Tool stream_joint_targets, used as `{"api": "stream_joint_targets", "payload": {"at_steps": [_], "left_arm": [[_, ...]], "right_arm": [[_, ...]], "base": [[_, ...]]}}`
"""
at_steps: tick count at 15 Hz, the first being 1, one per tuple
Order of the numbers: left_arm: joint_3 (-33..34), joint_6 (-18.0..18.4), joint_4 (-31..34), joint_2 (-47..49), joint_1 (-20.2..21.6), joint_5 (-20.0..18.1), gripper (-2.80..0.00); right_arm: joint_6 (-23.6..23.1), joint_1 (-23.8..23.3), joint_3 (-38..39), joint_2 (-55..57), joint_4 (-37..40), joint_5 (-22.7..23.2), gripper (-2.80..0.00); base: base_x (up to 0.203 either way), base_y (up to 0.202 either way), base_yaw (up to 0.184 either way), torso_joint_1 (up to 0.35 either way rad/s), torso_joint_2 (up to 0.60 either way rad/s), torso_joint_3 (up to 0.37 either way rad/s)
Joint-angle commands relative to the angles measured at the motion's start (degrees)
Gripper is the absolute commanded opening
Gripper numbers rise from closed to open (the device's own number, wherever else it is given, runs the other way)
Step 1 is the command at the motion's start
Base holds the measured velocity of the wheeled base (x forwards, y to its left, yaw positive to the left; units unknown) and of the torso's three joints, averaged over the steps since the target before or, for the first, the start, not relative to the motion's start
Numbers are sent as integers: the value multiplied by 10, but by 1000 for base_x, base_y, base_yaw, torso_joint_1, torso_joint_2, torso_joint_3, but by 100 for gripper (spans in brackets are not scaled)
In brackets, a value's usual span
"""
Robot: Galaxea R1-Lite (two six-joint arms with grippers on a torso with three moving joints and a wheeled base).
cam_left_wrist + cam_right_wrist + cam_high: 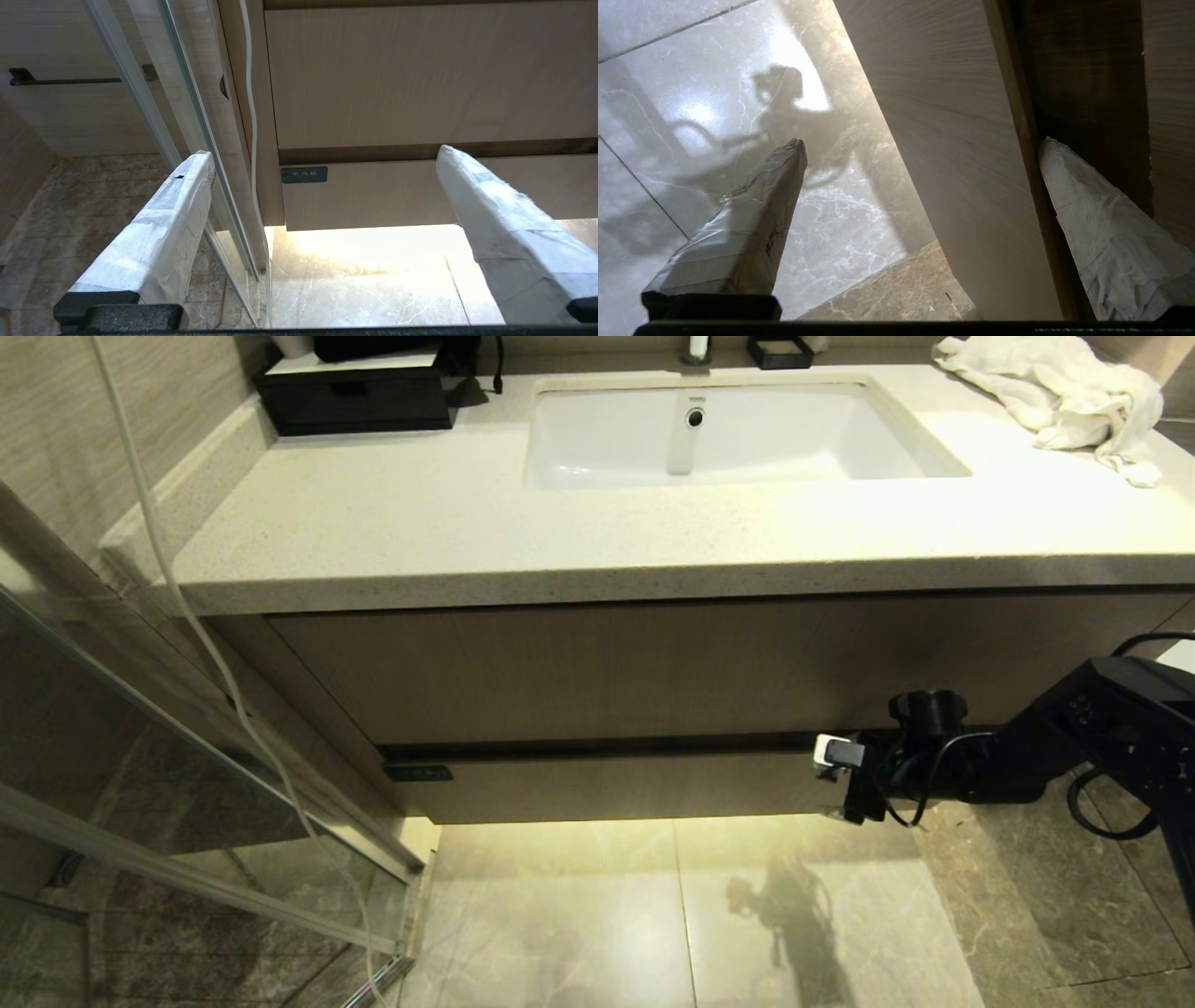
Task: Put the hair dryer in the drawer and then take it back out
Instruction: Pull open the drawer
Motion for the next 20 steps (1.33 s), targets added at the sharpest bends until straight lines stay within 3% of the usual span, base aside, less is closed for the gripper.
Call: {"api": "stream_joint_targets", "payload": {"at_steps": [1, 7, 20], "left_arm": [[23, 0, -1, 0, 0, 0, 0], [23, 0, -1, 0, 0, 0, 0], [23, 0, -1, 0, 0, 0, 0]], "right_arm": [[-4, 0, 8, -8, 6, 1, 0], [-2, -4, 77, -45, 4, -23, 0], [23, 6, -17, -6, -7, -21, 0]], "base": [[0, 0, 0, 0, 0, 0], [0, 0, 0, 0, 0, 0], [0, 0, 0, 0, 0, 0]]}}
